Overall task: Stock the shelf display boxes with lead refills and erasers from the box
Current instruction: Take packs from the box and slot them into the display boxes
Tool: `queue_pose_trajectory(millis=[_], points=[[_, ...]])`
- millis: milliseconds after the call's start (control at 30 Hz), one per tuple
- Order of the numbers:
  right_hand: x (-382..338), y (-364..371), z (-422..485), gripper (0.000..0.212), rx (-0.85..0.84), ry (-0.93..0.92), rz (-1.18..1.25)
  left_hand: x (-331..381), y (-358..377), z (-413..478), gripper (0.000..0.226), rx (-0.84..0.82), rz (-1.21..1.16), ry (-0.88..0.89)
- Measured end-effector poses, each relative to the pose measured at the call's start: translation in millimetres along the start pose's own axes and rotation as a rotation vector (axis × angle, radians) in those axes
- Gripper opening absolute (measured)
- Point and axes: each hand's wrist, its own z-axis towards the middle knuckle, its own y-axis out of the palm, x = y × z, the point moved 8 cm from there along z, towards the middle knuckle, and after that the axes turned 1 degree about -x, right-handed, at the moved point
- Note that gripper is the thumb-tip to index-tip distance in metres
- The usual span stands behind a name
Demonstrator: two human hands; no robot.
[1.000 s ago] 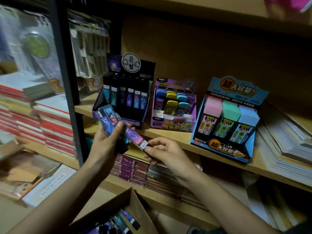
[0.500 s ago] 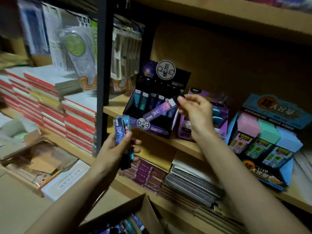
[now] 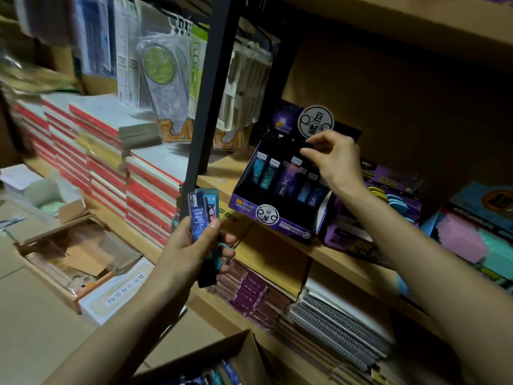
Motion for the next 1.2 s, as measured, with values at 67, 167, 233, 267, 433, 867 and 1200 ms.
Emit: queue_pose_trajectory(millis=[67,167,233,267,433,867,1200], points=[[1,6,-1,0.013,-0.017,0.008,-0.001,-1,-1,0,0.027,0.013,0.007,0.002],[4,20,-4,0.013,-0.025,0.038,0.023,-3,-1,1,0.024,0.024,0.015,0.004],[5,26,-4,0.013,-0.006,0.041,0.008,-4,-2,1,0.023,0.036,0.017,0.009],[4,27,-4,0.014,0.008,0.025,-0.024,-4,-3,1,0.024,0.039,0.013,0.014],[-14,29,-6,0.025,-0.023,-0.150,-0.315,-7,-1,3,0.027,0.047,-0.065,-0.023],[-23,92,-193,0.023,-0.711,0.354,0.451,-17,10,13,0.018,0.021,-0.077,0.011],[19,72,-198,0.021,-0.472,0.697,0.866,-28,5,19,0.013,0.074,-0.023,-0.020]])
